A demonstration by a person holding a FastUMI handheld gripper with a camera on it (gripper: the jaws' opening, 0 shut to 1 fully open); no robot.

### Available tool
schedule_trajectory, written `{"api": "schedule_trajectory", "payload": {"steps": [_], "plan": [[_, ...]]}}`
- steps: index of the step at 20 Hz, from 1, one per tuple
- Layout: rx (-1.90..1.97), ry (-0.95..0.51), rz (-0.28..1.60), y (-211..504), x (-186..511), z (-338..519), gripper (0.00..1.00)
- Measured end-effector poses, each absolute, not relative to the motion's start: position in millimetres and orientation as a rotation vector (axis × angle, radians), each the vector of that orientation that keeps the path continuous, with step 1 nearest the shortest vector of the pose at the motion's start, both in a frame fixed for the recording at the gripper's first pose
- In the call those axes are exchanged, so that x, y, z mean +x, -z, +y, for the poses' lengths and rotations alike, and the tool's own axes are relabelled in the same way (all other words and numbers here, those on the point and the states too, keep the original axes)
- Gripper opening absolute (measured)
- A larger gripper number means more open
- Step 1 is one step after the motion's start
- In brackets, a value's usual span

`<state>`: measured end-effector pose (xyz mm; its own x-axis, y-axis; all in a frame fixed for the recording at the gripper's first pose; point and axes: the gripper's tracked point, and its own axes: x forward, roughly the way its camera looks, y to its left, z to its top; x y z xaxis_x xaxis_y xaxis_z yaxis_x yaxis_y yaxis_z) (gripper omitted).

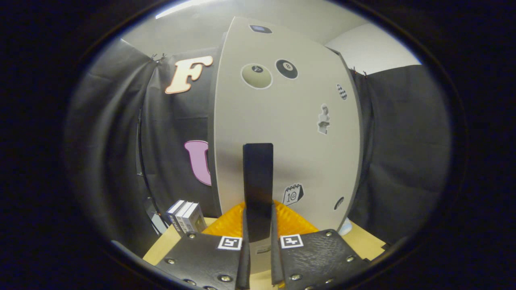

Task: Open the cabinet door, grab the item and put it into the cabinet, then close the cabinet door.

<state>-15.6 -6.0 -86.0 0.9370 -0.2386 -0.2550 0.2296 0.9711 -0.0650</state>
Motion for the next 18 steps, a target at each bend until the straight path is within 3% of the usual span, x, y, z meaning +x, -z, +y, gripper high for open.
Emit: {"api": "schedule_trajectory", "payload": {"steps": [17,18], "plan": [[0.004,0.508,0.298,49,-155,-118,0.20],[0.012,0.507,0.296,50,-157,-128,0.13]]}}
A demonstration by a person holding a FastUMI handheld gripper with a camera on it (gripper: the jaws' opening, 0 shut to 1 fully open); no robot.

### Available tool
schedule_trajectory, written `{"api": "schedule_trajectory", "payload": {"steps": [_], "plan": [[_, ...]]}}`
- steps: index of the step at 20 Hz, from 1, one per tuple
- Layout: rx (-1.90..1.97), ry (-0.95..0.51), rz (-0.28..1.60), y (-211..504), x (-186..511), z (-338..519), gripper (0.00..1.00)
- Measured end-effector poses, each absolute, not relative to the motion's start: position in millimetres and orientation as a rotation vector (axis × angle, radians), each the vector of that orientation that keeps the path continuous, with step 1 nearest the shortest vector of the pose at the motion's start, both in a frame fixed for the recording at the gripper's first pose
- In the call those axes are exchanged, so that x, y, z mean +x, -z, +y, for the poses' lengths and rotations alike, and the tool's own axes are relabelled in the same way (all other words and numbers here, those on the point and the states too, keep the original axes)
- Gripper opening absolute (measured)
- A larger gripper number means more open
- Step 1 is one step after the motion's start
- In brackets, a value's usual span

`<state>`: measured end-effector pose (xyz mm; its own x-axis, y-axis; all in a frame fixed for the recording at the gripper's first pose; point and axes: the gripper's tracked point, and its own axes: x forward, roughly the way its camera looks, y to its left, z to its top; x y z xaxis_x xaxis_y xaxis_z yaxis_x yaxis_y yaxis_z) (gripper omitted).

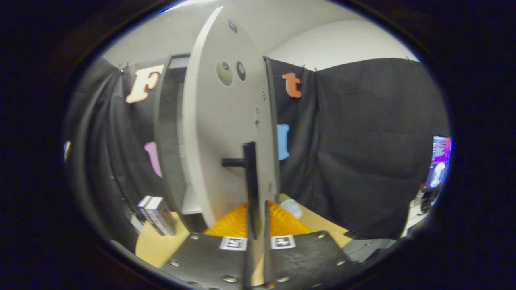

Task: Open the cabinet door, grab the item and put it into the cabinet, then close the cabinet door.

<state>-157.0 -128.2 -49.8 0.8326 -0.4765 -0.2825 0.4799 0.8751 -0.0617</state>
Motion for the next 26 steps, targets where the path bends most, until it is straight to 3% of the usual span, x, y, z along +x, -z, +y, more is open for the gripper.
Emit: {"api": "schedule_trajectory", "payload": {"steps": [1,13,18,26], "plan": [[0.007,0.504,0.313,51,-159,-135,0.06],[0.077,0.465,0.336,43,-219,-236,0.06],[0.014,0.411,0.389,47,-231,-274,0.01],[-0.033,0.510,0.420,57,-272,-299,0.01]]}}
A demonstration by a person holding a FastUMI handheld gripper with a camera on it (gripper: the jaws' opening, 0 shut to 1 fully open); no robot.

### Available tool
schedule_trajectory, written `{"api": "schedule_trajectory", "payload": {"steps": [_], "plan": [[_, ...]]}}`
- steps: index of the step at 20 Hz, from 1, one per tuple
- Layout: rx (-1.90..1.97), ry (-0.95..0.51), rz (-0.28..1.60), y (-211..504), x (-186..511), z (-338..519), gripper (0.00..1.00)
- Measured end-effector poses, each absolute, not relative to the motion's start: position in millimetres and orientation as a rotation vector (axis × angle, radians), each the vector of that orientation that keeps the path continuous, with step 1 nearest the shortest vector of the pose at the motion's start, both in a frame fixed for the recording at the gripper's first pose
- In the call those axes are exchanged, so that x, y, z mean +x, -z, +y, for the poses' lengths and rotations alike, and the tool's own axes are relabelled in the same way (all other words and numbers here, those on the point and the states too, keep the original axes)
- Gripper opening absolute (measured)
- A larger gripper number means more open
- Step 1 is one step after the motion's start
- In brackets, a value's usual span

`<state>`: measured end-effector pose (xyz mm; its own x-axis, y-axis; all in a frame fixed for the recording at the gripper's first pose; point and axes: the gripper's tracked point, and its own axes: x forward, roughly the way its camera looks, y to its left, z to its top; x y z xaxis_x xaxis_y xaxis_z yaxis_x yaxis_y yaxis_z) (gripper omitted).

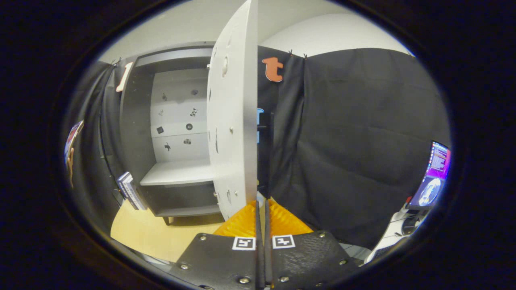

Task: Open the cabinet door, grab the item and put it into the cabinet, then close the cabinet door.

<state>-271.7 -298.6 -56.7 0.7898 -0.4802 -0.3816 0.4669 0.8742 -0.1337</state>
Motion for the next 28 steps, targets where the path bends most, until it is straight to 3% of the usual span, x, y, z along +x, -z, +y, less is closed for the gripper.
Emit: {"api": "schedule_trajectory", "payload": {"steps": [7,17,20,23,28], "plan": [[0.074,0.369,0.446,97,-245,-226,0.01],[0.077,0.186,0.668,245,-207,-166,0.07],[0.061,0.105,0.782,302,-213,-148,0.30],[0.025,0.034,0.885,351,-226,-137,0.66],[-0.005,-0.021,1.028,430,-243,-128,0.66]]}}
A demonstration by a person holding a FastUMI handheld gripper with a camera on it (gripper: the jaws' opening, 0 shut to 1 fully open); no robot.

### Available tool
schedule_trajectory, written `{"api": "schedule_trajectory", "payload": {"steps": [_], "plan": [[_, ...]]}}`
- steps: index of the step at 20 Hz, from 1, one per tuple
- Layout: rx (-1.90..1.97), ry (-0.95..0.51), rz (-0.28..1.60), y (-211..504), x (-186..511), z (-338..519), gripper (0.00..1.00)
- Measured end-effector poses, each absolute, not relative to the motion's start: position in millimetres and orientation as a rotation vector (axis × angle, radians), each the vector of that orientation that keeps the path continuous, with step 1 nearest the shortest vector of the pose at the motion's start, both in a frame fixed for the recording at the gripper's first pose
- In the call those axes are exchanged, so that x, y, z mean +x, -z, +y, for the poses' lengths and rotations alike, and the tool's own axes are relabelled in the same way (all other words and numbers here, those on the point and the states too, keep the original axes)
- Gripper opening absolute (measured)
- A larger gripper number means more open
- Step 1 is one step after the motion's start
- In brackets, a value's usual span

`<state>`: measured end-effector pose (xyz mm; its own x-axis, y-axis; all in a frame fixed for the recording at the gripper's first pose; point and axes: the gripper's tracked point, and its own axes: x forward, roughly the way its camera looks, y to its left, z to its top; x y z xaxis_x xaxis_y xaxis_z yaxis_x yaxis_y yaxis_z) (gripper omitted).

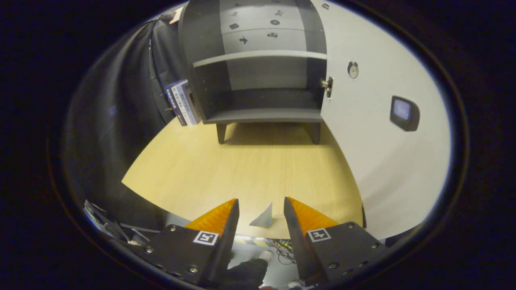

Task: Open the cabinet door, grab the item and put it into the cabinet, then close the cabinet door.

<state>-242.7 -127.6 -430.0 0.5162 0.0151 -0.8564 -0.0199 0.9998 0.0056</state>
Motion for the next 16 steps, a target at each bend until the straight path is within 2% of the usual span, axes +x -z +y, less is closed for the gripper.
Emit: {"api": "schedule_trajectory", "payload": {"steps": [10,13,14,15,16], "plan": [[-0.015,0.015,1.165,506,-250,-135,0.66],[-0.021,-0.003,1.191,517,-253,-131,0.45],[-0.052,0.038,1.174,518,-250,-139,0.45],[-0.070,0.055,1.178,526,-246,-145,0.27],[-0.073,0.055,1.175,517,-247,-143,0.27]]}}
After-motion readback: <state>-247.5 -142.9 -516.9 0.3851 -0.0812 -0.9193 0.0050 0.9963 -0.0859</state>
